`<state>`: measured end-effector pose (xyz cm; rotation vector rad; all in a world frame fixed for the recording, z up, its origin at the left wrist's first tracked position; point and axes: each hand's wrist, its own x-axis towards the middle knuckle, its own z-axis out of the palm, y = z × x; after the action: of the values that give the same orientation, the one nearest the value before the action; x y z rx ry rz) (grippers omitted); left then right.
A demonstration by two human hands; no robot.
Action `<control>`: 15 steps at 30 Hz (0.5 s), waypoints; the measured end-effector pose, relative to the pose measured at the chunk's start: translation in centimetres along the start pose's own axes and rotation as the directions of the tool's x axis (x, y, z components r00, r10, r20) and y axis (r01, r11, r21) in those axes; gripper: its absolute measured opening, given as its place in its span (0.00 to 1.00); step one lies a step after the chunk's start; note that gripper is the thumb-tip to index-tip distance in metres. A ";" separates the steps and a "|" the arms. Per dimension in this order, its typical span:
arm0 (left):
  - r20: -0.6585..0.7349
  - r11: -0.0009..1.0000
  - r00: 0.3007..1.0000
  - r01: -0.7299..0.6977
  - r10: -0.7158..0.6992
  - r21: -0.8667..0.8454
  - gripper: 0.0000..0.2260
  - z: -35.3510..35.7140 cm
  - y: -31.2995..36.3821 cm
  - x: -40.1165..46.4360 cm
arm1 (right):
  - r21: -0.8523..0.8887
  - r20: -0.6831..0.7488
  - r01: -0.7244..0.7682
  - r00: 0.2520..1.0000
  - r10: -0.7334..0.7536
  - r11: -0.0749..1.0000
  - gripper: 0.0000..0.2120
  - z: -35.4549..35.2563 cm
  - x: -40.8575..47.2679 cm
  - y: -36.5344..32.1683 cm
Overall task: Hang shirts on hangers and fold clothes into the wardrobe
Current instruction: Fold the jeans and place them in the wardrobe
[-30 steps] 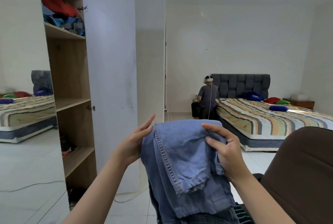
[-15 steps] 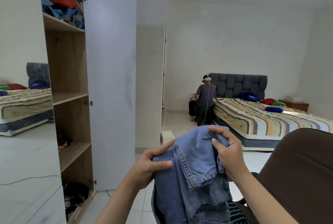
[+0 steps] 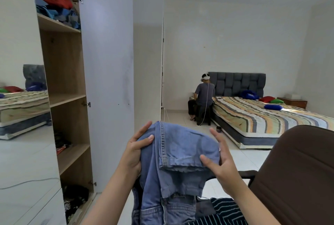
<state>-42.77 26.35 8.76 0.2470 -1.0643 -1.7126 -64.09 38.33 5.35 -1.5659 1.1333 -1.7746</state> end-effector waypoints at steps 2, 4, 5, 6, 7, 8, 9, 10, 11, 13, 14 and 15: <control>0.008 1.000 1.000 0.001 -0.001 0.018 0.19 -0.5 0.5 0.2 | 0.078 -0.020 0.003 1.000 -0.001 0.997 0.28 0.1 0.3 0.2; 0.036 0.998 0.999 -0.004 0.001 0.070 0.18 -0.7 1.2 0.4 | 0.219 -0.068 -0.013 0.997 0.028 0.976 0.27 0.1 0.6 0.1; 0.062 0.992 0.998 -0.003 -0.005 0.124 0.16 -0.8 1.7 0.4 | 0.259 -0.091 -0.015 0.995 0.039 0.966 0.29 0.1 0.8 0.1; 0.090 0.981 0.996 0.004 -0.022 0.192 0.15 -0.8 2.3 0.4 | 0.262 -0.123 -0.015 0.991 0.049 0.965 0.30 0.1 1.0 -0.1; 0.125 0.963 0.991 0.016 -0.051 0.270 0.20 -1.0 2.8 0.4 | 0.225 -0.149 -0.008 0.988 0.043 0.974 0.29 0.1 1.2 -0.1; 0.150 0.934 0.984 0.036 -0.095 0.355 0.27 -1.2 3.3 0.4 | 0.182 -0.166 -0.003 0.986 0.033 0.983 0.26 0.1 1.3 -0.3; 0.173 0.901 0.975 0.051 -0.138 0.430 0.31 -1.5 3.8 0.4 | 0.149 -0.155 0.004 0.988 0.020 0.989 0.23 0.0 1.4 -0.5; 0.189 0.863 0.966 0.060 -0.177 0.501 0.34 -1.6 4.2 0.3 | 0.113 -0.148 0.010 0.989 0.007 0.994 0.22 0.1 1.4 -0.8; 0.204 0.824 0.956 0.063 -0.212 0.563 0.37 -1.7 4.4 0.4 | 0.065 -0.138 0.019 0.990 -0.010 0.998 0.22 0.1 1.4 -1.0; 0.201 0.771 0.952 0.053 -0.231 0.635 0.40 -1.5 4.5 0.3 | -0.041 -0.132 0.040 0.990 -0.045 0.998 0.22 0.0 1.5 -1.5; 0.200 0.769 0.955 0.044 -0.220 0.637 0.40 -1.4 4.5 0.2 | -0.073 -0.134 0.058 0.989 -0.068 0.996 0.21 -0.1 1.5 -1.8; 0.206 0.787 0.957 0.034 -0.203 0.616 0.38 -1.4 4.5 0.3 | -0.093 -0.136 0.080 0.986 -0.092 0.992 0.20 -0.3 1.6 -2.1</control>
<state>-39.06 25.18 11.37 0.5144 -1.8316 -1.4856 -64.41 38.22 7.97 -1.5830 1.2404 -1.9417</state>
